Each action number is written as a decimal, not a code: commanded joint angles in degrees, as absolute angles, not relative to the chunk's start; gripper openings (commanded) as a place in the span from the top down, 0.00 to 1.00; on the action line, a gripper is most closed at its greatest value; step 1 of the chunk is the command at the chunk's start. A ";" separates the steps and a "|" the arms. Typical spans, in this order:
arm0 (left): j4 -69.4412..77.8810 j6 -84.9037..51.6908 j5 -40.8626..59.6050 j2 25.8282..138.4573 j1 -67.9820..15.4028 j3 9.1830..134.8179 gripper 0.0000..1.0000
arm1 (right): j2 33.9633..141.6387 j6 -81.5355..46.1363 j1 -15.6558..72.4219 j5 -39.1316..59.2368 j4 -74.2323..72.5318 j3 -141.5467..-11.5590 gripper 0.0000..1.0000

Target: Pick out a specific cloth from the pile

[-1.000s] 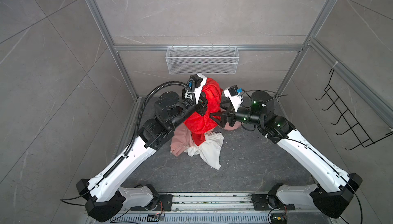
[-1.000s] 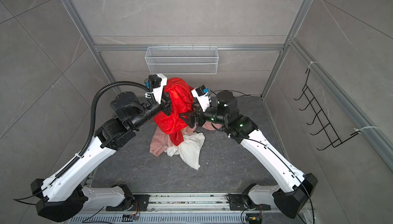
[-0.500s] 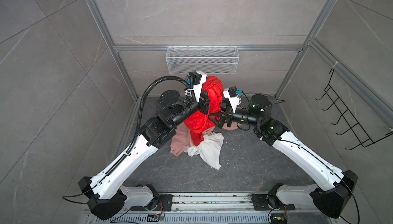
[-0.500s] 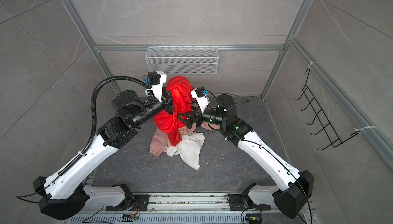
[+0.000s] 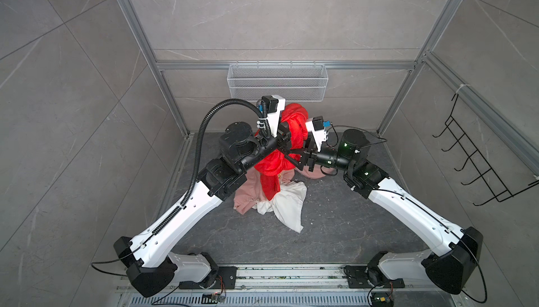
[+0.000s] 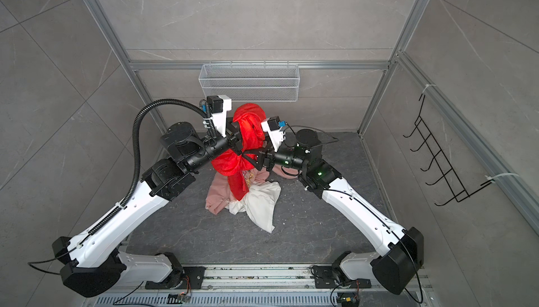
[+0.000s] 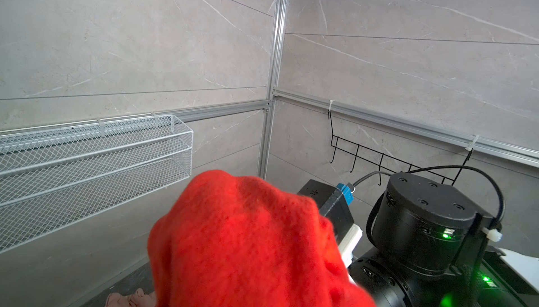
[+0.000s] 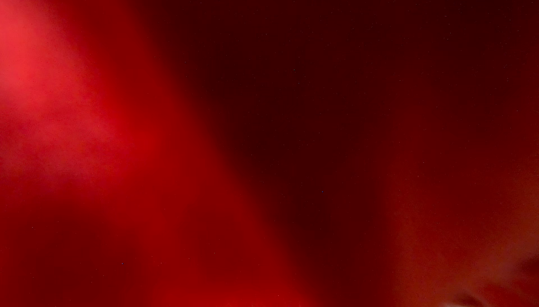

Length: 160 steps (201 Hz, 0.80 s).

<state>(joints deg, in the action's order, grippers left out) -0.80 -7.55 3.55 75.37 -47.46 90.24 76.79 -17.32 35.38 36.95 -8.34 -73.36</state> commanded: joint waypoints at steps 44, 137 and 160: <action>5.28 -9.27 4.75 73.92 -47.42 90.98 1.00 | 75.93 -17.75 35.50 37.59 -9.06 -73.32 0.64; 3.98 -7.07 4.40 71.34 -47.44 88.66 0.43 | 70.85 -12.26 34.55 26.18 17.19 -83.51 1.00; 3.78 -6.31 4.65 70.68 -47.37 88.14 0.20 | 69.20 -11.28 33.42 20.59 27.23 -87.66 1.00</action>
